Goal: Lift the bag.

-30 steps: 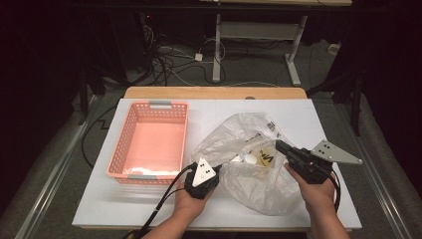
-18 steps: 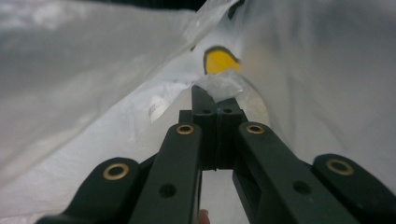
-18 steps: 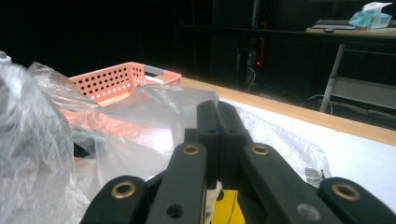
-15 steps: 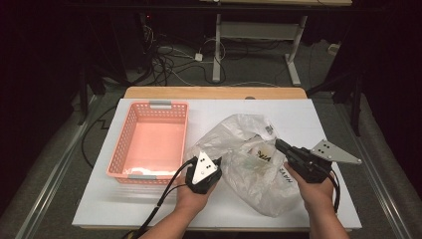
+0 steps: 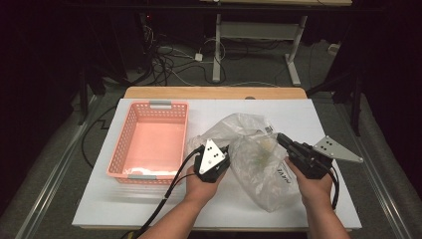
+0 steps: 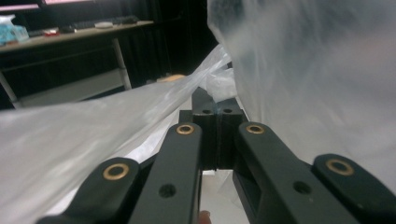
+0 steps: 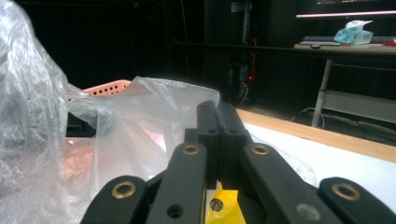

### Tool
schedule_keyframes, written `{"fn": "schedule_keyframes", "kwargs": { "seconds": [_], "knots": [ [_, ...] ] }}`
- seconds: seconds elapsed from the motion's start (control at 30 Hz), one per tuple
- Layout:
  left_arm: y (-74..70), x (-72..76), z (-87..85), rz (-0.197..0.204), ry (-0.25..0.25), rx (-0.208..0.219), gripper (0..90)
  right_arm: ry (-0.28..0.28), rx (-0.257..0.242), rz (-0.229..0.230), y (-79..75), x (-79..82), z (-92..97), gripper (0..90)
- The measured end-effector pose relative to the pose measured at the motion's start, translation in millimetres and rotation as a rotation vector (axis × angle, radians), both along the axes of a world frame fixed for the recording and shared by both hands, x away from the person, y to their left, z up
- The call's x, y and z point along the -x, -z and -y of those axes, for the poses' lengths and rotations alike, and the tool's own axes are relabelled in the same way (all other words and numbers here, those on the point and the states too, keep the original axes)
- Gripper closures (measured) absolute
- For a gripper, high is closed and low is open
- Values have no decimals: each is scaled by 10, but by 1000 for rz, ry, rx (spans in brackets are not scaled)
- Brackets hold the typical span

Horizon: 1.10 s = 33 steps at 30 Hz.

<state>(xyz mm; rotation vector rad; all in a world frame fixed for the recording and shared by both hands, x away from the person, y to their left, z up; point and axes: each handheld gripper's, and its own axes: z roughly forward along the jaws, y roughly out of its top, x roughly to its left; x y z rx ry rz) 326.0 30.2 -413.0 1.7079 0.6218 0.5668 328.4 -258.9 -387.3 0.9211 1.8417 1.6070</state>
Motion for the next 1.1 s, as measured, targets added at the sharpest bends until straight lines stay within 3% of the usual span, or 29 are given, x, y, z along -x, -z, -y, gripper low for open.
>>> {"fn": "schedule_keyframes", "kwargs": {
  "seconds": [0.23,0.43,0.7,1.1],
  "knots": [
    [-178,-123,19,32,-1,14,882,55,-17,37,-119,-52,-13,900],
    [-429,-230,52,76,-16,27,882,89,-42,77,-245,-142,-41,900],
    [-806,-286,121,152,-27,22,882,112,-77,139,-522,-209,-68,900],
    [-1308,-443,294,210,-46,-2,882,180,-101,197,-1003,-372,66,900]
  ]
}}
